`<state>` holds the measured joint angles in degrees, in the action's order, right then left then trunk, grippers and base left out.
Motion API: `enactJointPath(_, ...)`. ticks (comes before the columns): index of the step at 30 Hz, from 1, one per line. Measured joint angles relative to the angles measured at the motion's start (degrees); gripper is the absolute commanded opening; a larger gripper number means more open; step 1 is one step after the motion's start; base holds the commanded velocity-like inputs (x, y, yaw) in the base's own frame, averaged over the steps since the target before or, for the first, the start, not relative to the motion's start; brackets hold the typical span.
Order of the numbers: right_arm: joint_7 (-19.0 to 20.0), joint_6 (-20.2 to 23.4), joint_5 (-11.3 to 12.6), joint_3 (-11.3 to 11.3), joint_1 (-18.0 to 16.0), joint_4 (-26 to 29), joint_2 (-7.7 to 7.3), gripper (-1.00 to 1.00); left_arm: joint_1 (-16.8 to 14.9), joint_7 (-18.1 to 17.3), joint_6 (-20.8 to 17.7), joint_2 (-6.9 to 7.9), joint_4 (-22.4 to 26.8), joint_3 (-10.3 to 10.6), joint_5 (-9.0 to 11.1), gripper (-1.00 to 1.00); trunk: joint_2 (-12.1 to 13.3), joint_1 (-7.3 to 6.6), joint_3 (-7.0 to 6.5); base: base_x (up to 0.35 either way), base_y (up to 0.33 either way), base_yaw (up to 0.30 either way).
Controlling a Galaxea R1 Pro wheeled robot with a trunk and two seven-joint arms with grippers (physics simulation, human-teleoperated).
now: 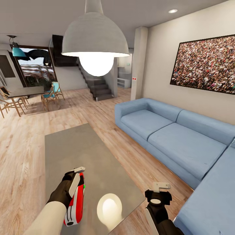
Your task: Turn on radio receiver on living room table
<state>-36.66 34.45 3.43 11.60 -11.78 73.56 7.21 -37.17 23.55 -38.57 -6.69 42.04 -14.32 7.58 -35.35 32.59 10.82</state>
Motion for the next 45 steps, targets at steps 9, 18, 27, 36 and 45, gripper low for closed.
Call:
enactJointPath(9,0.0,0.0,0.0,0.0,0.0,-0.2,0.0,1.0,0.0,-0.5,0.2,-0.3,0.1,0.0,0.3,-1.0,0.0,0.0,0.0,0.0,0.0,0.0)
enactJointPath(18,0.0,0.0,0.0,0.0,0.0,-0.4,0.0,1.0,0.0,-0.6,0.2,-0.38,0.2,0.0,0.4,-1.0,0.0,0.0,0.0,0.0,0.0,0.0)
enactJointPath(27,0.0,0.0,0.0,0.8,0.0,-0.4,0.0,1.0,0.0,-2.1,0.1,-0.42,0.3,0.2,0.2,-1.0,0.0,0.0,0.0,0.0,0.0,0.0)
enactJointPath(36,-0.1,0.0,0.1,2.4,0.0,-0.4,0.0,1.0,0.0,-2.4,0.1,-0.51,0.3,0.3,0.1,-1.0,-2.8,1.53,1.25,0.0,0.0,0.0)
enactJointPath(45,-0.1,0.0,0.1,2.5,0.0,-0.5,0.0,1.0,0.0,-3.3,0.1,-0.52,0.4,3.0,0.2,-1.0,-4.0,2.19,1.79,0.0,0.0,0.0)
